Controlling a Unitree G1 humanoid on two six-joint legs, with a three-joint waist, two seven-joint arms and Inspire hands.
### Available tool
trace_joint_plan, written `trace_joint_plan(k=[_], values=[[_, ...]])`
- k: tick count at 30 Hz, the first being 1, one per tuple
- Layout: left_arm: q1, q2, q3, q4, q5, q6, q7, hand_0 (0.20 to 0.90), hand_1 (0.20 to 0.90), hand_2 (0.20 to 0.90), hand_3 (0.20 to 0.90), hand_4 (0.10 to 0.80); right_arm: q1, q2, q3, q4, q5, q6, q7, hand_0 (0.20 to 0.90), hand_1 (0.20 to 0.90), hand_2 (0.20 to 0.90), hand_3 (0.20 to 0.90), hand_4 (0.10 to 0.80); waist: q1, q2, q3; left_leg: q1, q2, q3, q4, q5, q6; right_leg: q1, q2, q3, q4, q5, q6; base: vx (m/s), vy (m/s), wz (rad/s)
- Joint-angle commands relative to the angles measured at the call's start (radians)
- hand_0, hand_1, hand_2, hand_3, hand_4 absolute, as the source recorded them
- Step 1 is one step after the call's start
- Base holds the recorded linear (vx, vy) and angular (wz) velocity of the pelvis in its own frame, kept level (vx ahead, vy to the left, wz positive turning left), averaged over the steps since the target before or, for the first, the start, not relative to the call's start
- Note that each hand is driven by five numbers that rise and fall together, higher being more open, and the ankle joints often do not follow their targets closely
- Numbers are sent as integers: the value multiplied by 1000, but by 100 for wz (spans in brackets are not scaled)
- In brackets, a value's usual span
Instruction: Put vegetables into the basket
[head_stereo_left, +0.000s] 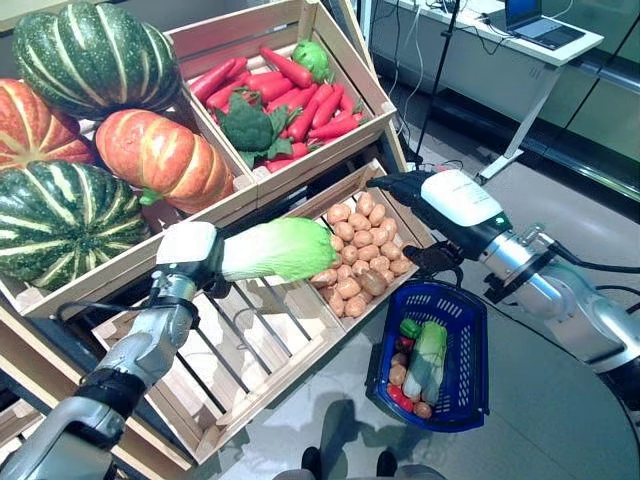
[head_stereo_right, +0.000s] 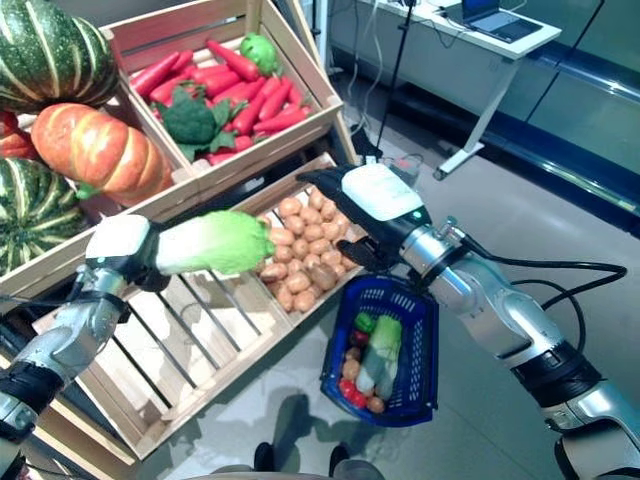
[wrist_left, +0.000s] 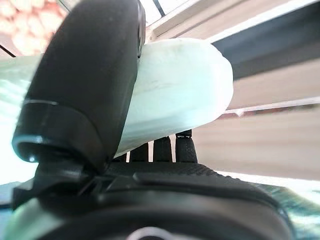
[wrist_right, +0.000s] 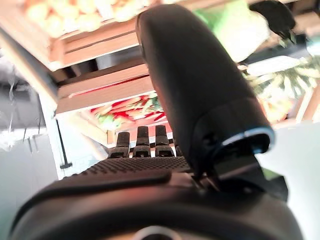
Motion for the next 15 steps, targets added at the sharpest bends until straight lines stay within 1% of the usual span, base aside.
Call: trace_joint_plan(k=[1,3,4,7,9,10,12,15], values=[[-244,76,-20,-45,134,-16,42,300,300,300,300,400,-92,40,14,-18,208,69,57,900,900,900,900,800,-8,6,-105,28,-33,7,1,-72,25,-5,20,14,56,-19,-40,25,-33,5],[-288,84,-73,-56,188,-25,25,300,300,300,300,400,-104,68,34,-6,264,131,108,900,900,900,900,800,-7,5,-106,28,-33,2,1,-72,22,1,19,8,51,-18,-40,20,-34,2],[-304,87,-93,-60,196,-24,18,300,300,300,300,400,-112,72,41,1,277,147,126,900,900,900,900,800,-8,4,-106,29,-33,1,1,-72,21,3,18,6,50,-18,-40,19,-33,0],[-383,90,-181,-77,246,-25,-28,300,300,300,300,400,-167,100,89,37,352,269,210,900,900,900,900,800,-7,-1,-106,30,-34,-4,1,-71,18,9,18,-1,47,-18,-42,10,-7,-1],[-440,73,-246,-84,289,-31,-62,300,300,300,300,400,-234,140,142,80,438,357,261,900,900,900,900,800,-5,-6,-110,34,-36,-5,1,-72,16,16,17,-7,44,-19,-44,36,-18,-1],[-449,67,-255,-82,297,-36,-67,300,300,300,300,400,-245,148,150,88,450,376,275,900,900,900,900,800,-5,-8,-110,34,-36,-5,1,-72,15,17,17,-8,43,-19,-44,0,0,0],[-475,40,-286,-77,320,-33,-81,300,300,300,300,400,-287,192,183,136,486,438,313,900,900,900,900,800,-2,-13,-113,37,-36,-6,1,-72,14,23,16,-12,40,-18,-45,31,-11,0],[-498,15,-308,-68,344,-45,-88,300,300,300,300,400,-314,239,214,187,546,496,337,900,900,900,900,800,4,-17,-118,40,-36,-7,1,-72,13,31,15,-19,31,-16,-46,22,-3,2]])
